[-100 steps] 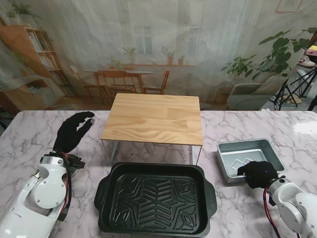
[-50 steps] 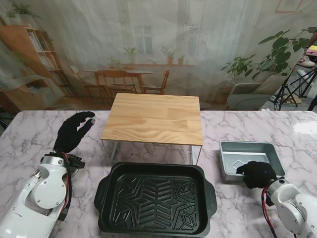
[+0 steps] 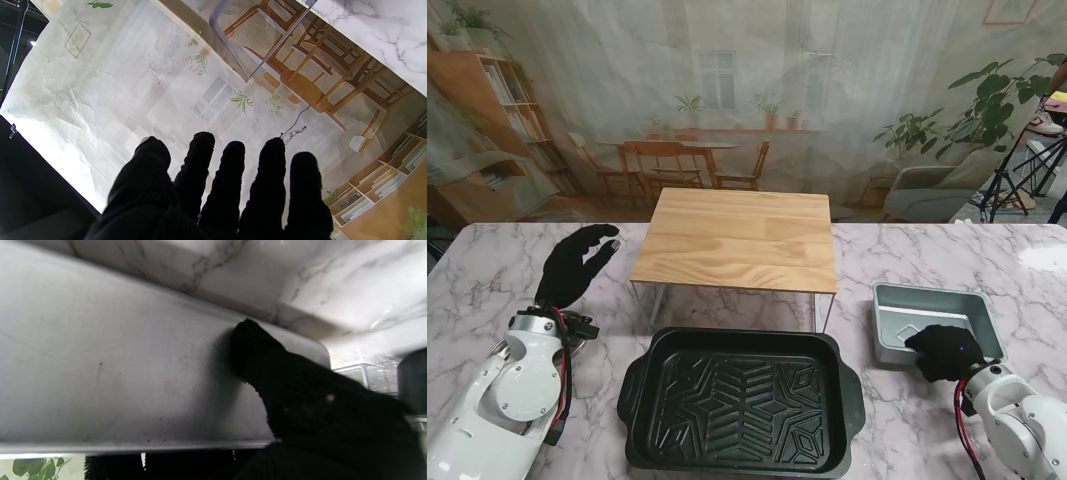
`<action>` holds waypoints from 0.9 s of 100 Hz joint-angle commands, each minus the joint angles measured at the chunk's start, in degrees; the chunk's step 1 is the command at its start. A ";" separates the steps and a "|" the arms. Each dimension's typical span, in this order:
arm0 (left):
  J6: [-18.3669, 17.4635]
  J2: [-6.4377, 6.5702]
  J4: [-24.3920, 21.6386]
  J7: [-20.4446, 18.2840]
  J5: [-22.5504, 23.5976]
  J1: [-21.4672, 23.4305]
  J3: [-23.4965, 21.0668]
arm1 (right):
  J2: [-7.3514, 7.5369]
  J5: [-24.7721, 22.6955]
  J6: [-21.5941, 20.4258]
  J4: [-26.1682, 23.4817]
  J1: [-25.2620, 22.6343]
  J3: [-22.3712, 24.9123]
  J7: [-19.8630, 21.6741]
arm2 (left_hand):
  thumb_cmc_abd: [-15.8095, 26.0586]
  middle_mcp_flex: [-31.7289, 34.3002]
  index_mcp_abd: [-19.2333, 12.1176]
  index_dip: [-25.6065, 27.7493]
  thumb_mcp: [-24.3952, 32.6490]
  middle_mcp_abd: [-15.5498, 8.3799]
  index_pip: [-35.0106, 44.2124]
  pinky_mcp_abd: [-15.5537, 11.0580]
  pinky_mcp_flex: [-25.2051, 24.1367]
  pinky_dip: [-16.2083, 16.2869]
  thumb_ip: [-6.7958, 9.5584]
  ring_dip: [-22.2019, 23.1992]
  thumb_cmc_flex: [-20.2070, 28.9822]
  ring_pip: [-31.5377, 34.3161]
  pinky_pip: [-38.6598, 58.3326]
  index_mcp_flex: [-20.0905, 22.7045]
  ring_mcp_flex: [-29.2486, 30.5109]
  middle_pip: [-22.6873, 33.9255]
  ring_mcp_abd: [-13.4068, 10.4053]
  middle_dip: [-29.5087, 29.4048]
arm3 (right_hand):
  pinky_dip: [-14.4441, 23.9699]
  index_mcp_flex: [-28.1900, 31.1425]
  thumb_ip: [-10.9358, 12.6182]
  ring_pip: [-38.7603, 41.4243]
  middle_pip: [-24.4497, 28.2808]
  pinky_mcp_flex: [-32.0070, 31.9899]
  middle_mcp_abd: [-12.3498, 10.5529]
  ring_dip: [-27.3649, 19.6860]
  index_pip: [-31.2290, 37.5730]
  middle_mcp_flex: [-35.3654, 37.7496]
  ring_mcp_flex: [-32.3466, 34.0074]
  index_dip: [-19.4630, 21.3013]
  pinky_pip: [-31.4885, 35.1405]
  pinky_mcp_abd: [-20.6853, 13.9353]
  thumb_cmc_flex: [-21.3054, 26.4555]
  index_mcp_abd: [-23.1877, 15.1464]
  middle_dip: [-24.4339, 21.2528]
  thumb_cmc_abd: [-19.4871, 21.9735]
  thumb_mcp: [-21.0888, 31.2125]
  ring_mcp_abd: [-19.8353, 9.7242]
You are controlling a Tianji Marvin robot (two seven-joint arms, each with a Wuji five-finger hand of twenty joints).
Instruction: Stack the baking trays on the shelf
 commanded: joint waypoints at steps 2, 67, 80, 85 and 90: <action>-0.20 -0.07 0.16 -0.54 0.11 -0.09 0.17 | -0.15 -0.15 -0.68 -1.15 -1.12 0.46 -0.48 | 0.43 0.71 -0.74 0.40 0.17 -0.93 0.75 -2.16 -0.32 -0.08 -0.14 0.34 1.19 1.36 0.61 1.42 0.98 0.92 -0.27 0.34 | 0.58 14.53 4.44 22.77 2.77 3.41 1.10 3.33 13.20 0.98 5.95 5.77 4.95 2.49 8.21 -6.38 0.93 6.66 11.06 -2.23; -0.76 -0.14 0.24 -0.12 0.23 -0.08 0.03 | -1.65 -2.39 -6.94 -8.88 -8.02 8.00 -15.10 | 0.46 0.66 -0.80 0.17 0.19 -1.01 1.09 -2.43 -0.35 -0.59 -0.19 0.33 1.08 1.36 -0.11 1.43 0.91 0.99 -0.35 0.33 | 1.76 16.54 3.87 26.78 6.52 4.42 1.65 3.41 13.35 0.39 5.92 7.02 6.50 2.31 8.66 -5.16 2.29 6.39 11.88 -3.37; -0.91 -0.14 0.25 -0.09 0.23 -0.07 -0.01 | -1.98 -3.13 -9.84 -13.24 -10.94 10.85 -16.27 | 0.44 0.65 -0.72 0.14 0.20 -1.00 1.10 -2.44 -0.36 -0.63 -0.19 0.33 1.07 1.37 -0.15 1.38 0.95 0.99 -0.33 0.32 | 1.90 16.55 3.84 27.14 6.92 4.46 1.86 3.46 13.32 0.21 5.97 7.10 6.59 2.27 8.73 -4.97 2.61 6.53 11.86 -3.44; -0.95 -0.14 0.24 -0.07 0.24 -0.06 -0.03 | -2.13 -3.25 -10.88 -14.95 -12.07 11.87 -16.45 | 0.43 0.67 -0.82 0.15 0.18 -1.03 1.15 -2.60 -0.32 -0.64 -0.20 0.34 1.03 1.39 -0.16 1.41 0.97 1.01 -0.36 0.33 | 2.05 16.55 3.81 27.47 7.23 4.54 2.00 3.52 13.39 0.19 5.98 7.20 6.71 2.28 8.78 -4.67 2.82 6.50 11.86 -3.47; -1.00 -0.15 0.24 -0.01 0.27 -0.05 -0.06 | -2.28 -3.33 -12.02 -16.53 -13.09 12.76 -16.70 | 0.45 0.62 -0.80 0.14 0.18 -0.97 1.15 -2.64 -0.29 -0.65 -0.20 0.34 1.02 1.39 -0.16 1.38 0.99 0.99 -0.33 0.32 | 2.17 16.61 3.81 27.83 7.44 4.60 2.09 3.62 13.47 0.21 6.01 7.31 6.83 2.25 8.84 -4.61 2.94 6.46 11.93 -3.56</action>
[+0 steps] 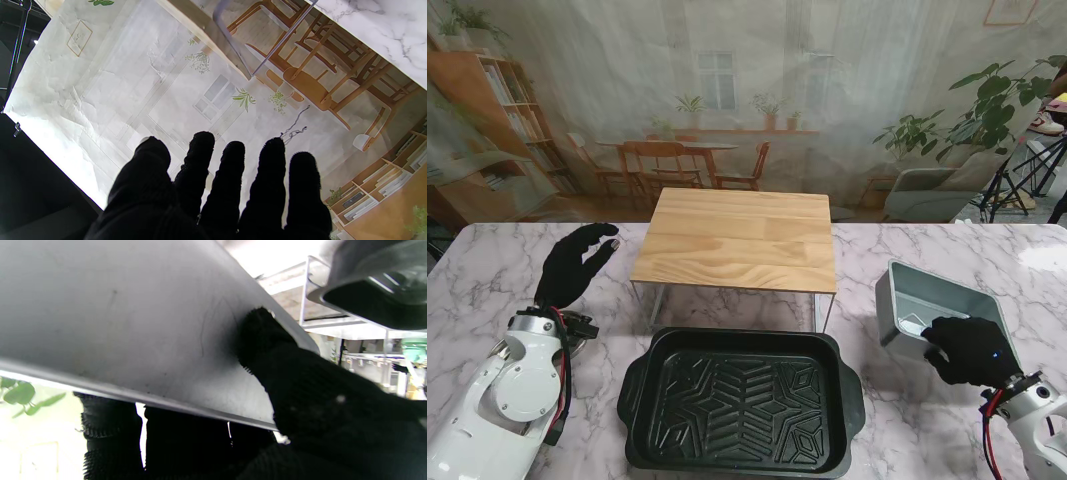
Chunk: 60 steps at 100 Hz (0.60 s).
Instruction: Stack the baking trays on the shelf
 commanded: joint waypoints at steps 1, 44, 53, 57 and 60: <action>-0.21 -0.11 0.11 -0.47 0.10 -0.03 0.05 | 0.06 -0.02 -0.84 -2.84 -1.02 0.84 -1.01 | 0.49 0.63 -0.79 0.14 0.18 -1.01 0.57 -1.97 -0.29 -0.62 -0.20 0.34 0.99 1.38 -0.17 1.42 0.97 1.00 -0.29 0.32 | 0.84 10.37 9.88 12.40 2.65 1.81 1.22 2.97 12.19 -0.61 4.47 4.19 2.07 2.14 10.21 -10.19 0.81 9.44 12.11 -2.84; -1.10 -0.20 0.08 0.08 0.22 0.12 -0.45 | -0.96 -0.82 -7.16 -16.85 -10.42 5.96 1.06 | 0.48 0.57 -0.77 0.08 0.18 -1.03 0.61 -2.17 -0.34 -0.66 -0.22 0.33 0.98 1.38 -0.25 1.36 0.91 1.00 -0.34 0.31 | 1.80 10.74 9.79 14.43 2.96 2.19 2.11 3.52 12.02 -0.23 4.43 4.68 3.14 2.34 10.24 -9.40 0.87 9.18 12.53 -3.05; -1.39 -0.23 0.08 0.29 0.29 0.18 -0.62 | -1.23 -0.70 -8.28 -19.01 -12.38 6.74 1.15 | 0.49 0.58 -0.76 0.08 0.16 -1.05 0.64 -2.15 -0.30 -0.65 -0.23 0.35 0.93 1.43 -0.25 1.37 0.99 1.02 -0.33 0.32 | 1.97 10.85 9.78 14.71 2.95 2.27 2.38 3.61 11.96 -0.12 4.40 4.76 3.32 2.35 10.25 -9.19 0.90 9.11 12.64 -3.11; -1.50 -0.24 0.09 0.37 0.32 0.19 -0.67 | -1.35 -0.61 -8.75 -19.93 -13.27 7.04 1.27 | 0.45 0.60 -0.77 0.07 0.19 -1.04 0.65 -2.15 -0.32 -0.65 -0.22 0.35 0.97 1.42 -0.25 1.37 0.94 1.03 -0.31 0.32 | 2.05 10.88 9.78 14.86 2.96 2.28 2.39 3.66 11.91 -0.07 4.41 4.80 3.40 2.37 10.25 -9.11 0.93 9.11 12.68 -3.05; -1.57 -0.25 0.10 0.42 0.35 0.19 -0.70 | -1.44 -0.52 -9.19 -20.49 -13.79 7.17 1.29 | 0.45 0.57 -0.77 0.07 0.19 -1.12 0.64 -2.15 -0.31 -0.65 -0.22 0.35 0.97 1.43 -0.26 1.35 0.97 1.03 -0.31 0.32 | 2.08 10.93 9.77 14.93 2.96 2.29 2.39 3.68 11.91 -0.05 4.42 4.83 3.42 2.41 10.24 -9.09 0.93 9.09 12.68 -3.04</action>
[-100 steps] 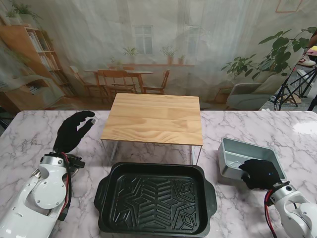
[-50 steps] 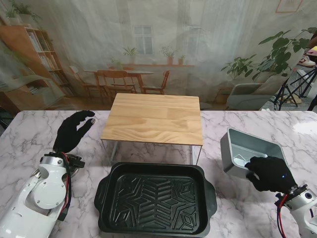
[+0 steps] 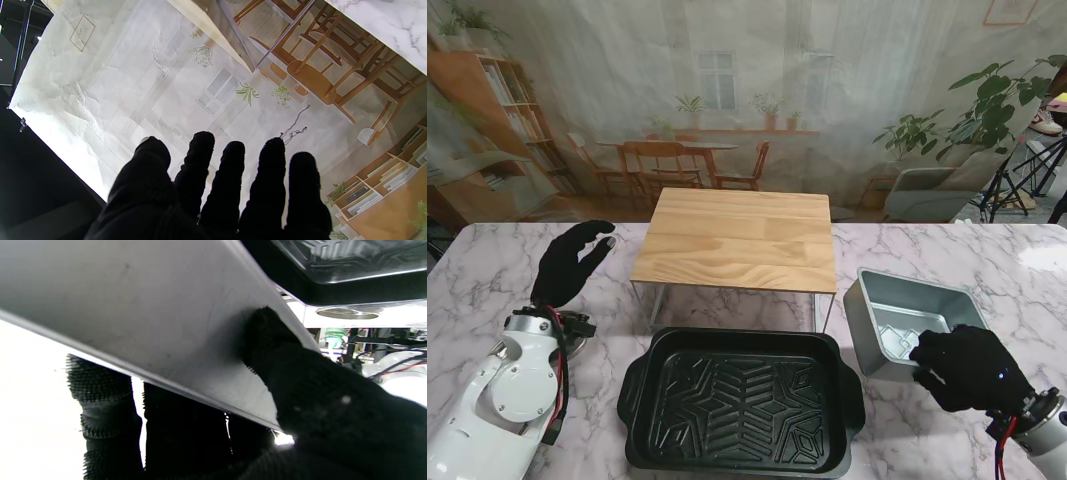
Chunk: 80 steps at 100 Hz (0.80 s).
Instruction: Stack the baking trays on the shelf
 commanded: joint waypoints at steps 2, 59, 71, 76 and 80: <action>-0.32 -0.15 0.10 -0.34 0.15 0.08 0.00 | -0.23 0.23 -0.89 -2.22 -1.49 0.34 -0.42 | 0.42 0.58 -0.77 0.07 0.20 -1.02 0.52 -2.10 -0.31 -0.64 -0.22 0.35 1.00 1.43 -0.26 1.34 0.95 1.04 -0.29 0.32 | 0.94 9.41 9.82 12.28 2.39 1.52 1.14 3.04 11.19 -0.07 4.42 4.16 1.80 2.41 11.51 -10.00 0.54 9.07 12.72 -2.98; -1.32 -0.23 0.11 0.13 0.20 0.20 -0.45 | -0.87 5.16 -7.64 -8.10 -3.32 -1.23 7.16 | 0.49 0.56 -0.83 0.02 0.16 -1.12 0.68 -2.46 -0.31 -0.70 -0.26 0.36 0.77 1.51 -0.35 1.32 1.00 1.13 -0.42 0.34 | 1.74 9.35 9.86 13.74 2.27 1.81 1.68 3.62 10.95 0.09 4.41 4.66 2.63 2.45 11.57 -9.53 0.77 8.96 12.94 -3.30; -1.48 -0.23 0.13 0.11 0.18 0.21 -0.46 | -0.86 6.60 -9.20 -8.84 -2.98 -2.10 9.34 | 0.45 0.52 -0.86 0.01 0.18 -1.07 0.71 -2.48 -0.35 -0.71 -0.25 0.37 0.79 1.53 -0.38 1.30 1.01 1.15 -0.42 0.34 | 1.87 9.42 9.89 13.89 2.30 1.84 1.73 3.68 10.95 0.20 4.40 4.80 2.72 2.33 11.60 -9.62 0.84 8.91 12.98 -3.35; -1.57 -0.23 0.17 0.16 0.21 0.20 -0.47 | -0.86 7.56 -9.82 -9.11 -2.76 -2.54 10.55 | 0.46 0.48 -0.87 0.00 0.16 -1.04 0.73 -2.50 -0.38 -0.72 -0.26 0.37 0.75 1.54 -0.40 1.32 1.03 1.13 -0.45 0.33 | 1.95 9.42 9.90 14.04 2.27 1.86 1.83 3.74 10.93 0.24 4.40 4.86 2.76 2.43 11.62 -9.44 0.84 8.83 13.05 -3.29; -1.63 -0.24 0.19 0.20 0.22 0.19 -0.47 | -0.83 8.34 -10.26 -9.38 -2.56 -2.94 11.64 | 0.51 0.48 -0.85 -0.02 0.17 -1.09 0.71 -2.55 -0.38 -0.73 -0.26 0.36 0.73 1.53 -0.41 1.26 1.02 1.14 -0.45 0.33 | 1.99 9.42 9.91 14.10 2.29 1.89 1.84 3.77 10.91 0.30 4.41 4.89 2.80 2.47 11.61 -9.46 0.85 8.83 13.07 -3.31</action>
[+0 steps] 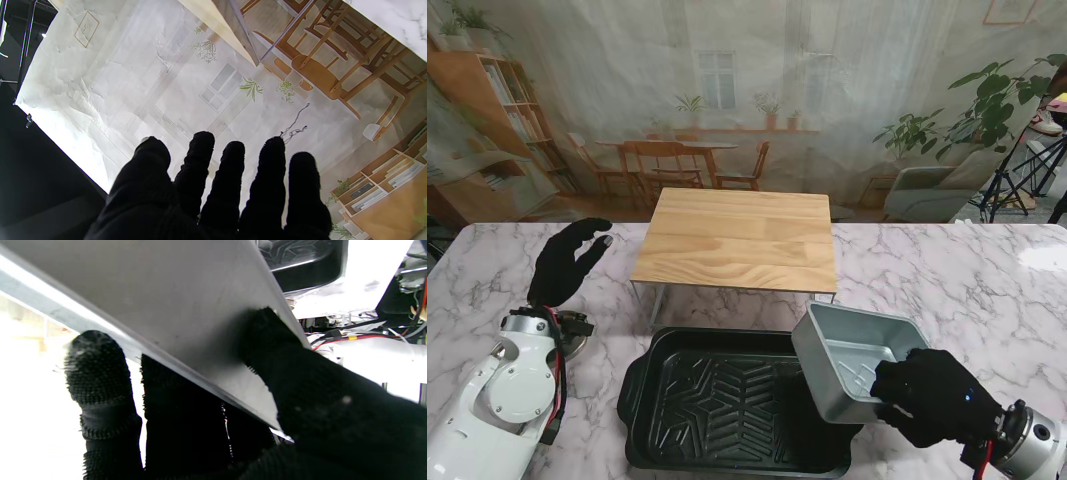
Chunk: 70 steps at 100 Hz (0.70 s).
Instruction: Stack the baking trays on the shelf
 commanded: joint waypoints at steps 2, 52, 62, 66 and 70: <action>-0.28 -0.17 0.18 -0.42 0.11 0.06 0.08 | -0.05 1.47 -0.84 -1.71 0.65 -0.81 1.49 | 0.53 0.52 -0.91 -0.02 0.16 -1.13 0.60 -2.53 -0.38 -0.73 -0.26 0.37 0.70 1.51 -0.42 1.26 0.43 1.16 -0.45 0.34 | 0.84 8.66 9.96 11.21 2.26 1.34 1.12 2.39 10.26 0.28 3.66 3.63 2.08 2.48 11.79 -10.79 0.59 8.83 13.14 -2.85; -0.86 -0.24 0.22 -0.09 0.03 0.06 0.00 | 3.01 18.86 -1.04 -2.81 9.98 -12.27 20.88 | 0.60 0.43 -0.88 -0.06 0.17 -1.17 0.79 -2.55 -0.39 -0.76 -0.26 0.37 0.60 1.54 -0.51 1.23 0.43 1.23 -0.52 0.34 | 1.31 8.75 10.02 11.91 2.16 1.46 1.36 2.69 9.99 0.49 3.66 3.93 2.42 2.42 11.83 -10.64 0.60 8.45 13.44 -2.91; -0.98 -0.27 0.21 0.06 0.06 0.06 -0.03 | 3.91 22.12 0.86 -2.24 12.24 -15.21 24.41 | 0.59 0.50 -0.88 -0.06 0.18 -1.20 0.85 -2.58 -0.40 -0.78 -0.26 0.37 0.62 1.55 -0.54 1.24 0.46 1.28 -0.54 0.35 | 1.36 8.70 10.04 11.98 2.14 1.45 1.44 2.71 9.95 0.56 3.64 3.97 2.41 2.58 11.84 -10.61 0.59 8.39 13.49 -2.83; -0.99 -0.28 0.21 0.09 0.06 0.06 -0.02 | 4.22 23.16 1.52 -1.91 13.19 -16.47 25.53 | 0.61 0.45 -0.94 -0.09 0.18 -1.25 0.82 -2.53 -0.45 -0.79 -0.26 0.37 0.61 1.53 -0.57 1.16 0.42 1.27 -0.53 0.34 | 1.38 8.68 10.04 12.00 2.10 1.45 1.47 2.72 9.92 0.55 3.64 3.98 2.41 2.61 11.83 -10.54 0.57 8.36 13.50 -2.89; -1.01 -0.28 0.19 0.10 0.04 0.07 -0.02 | 4.50 24.16 2.27 -1.55 14.12 -17.75 26.61 | 0.63 0.46 -0.93 -0.07 0.17 -1.24 0.88 -2.53 -0.46 -0.79 -0.27 0.37 0.58 1.53 -0.58 1.22 0.42 1.28 -0.54 0.35 | 1.40 8.70 10.04 12.01 2.09 1.43 1.48 2.72 9.88 0.59 3.63 3.99 2.41 2.60 11.82 -10.50 0.56 8.32 13.52 -2.82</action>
